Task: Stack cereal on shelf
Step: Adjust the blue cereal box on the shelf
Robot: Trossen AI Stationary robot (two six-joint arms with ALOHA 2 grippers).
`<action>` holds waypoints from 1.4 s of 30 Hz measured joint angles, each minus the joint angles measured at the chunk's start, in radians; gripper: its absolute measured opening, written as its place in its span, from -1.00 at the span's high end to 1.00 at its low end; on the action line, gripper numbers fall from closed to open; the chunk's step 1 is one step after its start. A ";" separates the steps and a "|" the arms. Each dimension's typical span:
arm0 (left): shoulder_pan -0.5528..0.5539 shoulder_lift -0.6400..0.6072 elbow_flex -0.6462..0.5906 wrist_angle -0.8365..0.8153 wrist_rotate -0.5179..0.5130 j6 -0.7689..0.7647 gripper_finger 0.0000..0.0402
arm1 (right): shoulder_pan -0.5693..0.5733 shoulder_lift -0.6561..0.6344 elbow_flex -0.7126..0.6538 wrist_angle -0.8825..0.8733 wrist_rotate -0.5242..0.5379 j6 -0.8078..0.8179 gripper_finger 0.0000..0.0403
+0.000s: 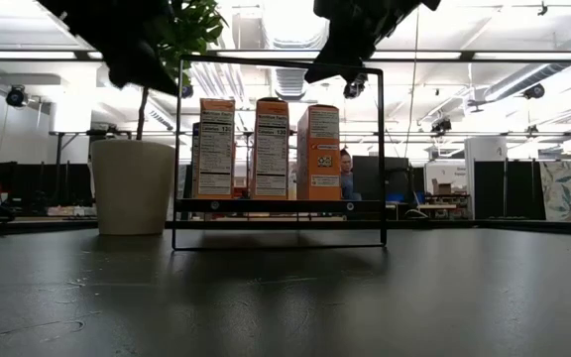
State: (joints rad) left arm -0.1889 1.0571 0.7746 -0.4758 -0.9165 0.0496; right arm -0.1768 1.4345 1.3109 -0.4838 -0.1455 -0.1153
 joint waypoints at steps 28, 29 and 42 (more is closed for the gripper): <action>0.138 0.213 -0.003 0.075 0.017 0.020 1.00 | -0.011 0.001 0.000 0.026 0.000 -0.010 0.96; 0.141 0.215 -0.003 0.074 0.017 0.020 1.00 | -0.012 0.001 0.000 0.026 0.000 -0.009 0.96; 0.172 0.247 -0.003 0.083 0.019 0.020 1.00 | -0.011 0.001 0.000 0.026 0.000 -0.009 0.96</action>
State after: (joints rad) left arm -0.0174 1.3040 0.7715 -0.3931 -0.8975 0.0692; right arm -0.1883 1.4357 1.3106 -0.4576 -0.1459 -0.1242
